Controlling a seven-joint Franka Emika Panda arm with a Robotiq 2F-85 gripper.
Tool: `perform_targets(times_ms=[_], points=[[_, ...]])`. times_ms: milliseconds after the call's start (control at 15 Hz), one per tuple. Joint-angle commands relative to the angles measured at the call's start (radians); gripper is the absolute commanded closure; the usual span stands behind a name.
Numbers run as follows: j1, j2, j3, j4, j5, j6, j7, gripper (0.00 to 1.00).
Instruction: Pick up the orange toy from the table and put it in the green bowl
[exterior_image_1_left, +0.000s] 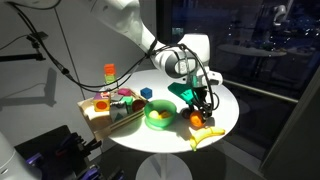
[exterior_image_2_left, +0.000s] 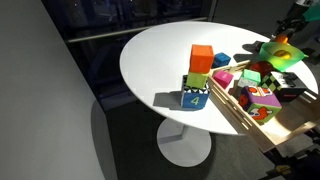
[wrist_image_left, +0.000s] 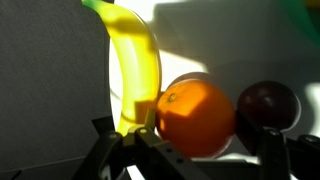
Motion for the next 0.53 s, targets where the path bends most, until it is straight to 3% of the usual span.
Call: perform_targets(times_ms=[0, 467], points=[[-0.016, -0.083, 0.022, -0.033, 0.03, -0.043, -0.003, 0.47], [-0.009, -0.224, 0.039, -0.126, 0.071, -0.082, -0.031, 0.47]])
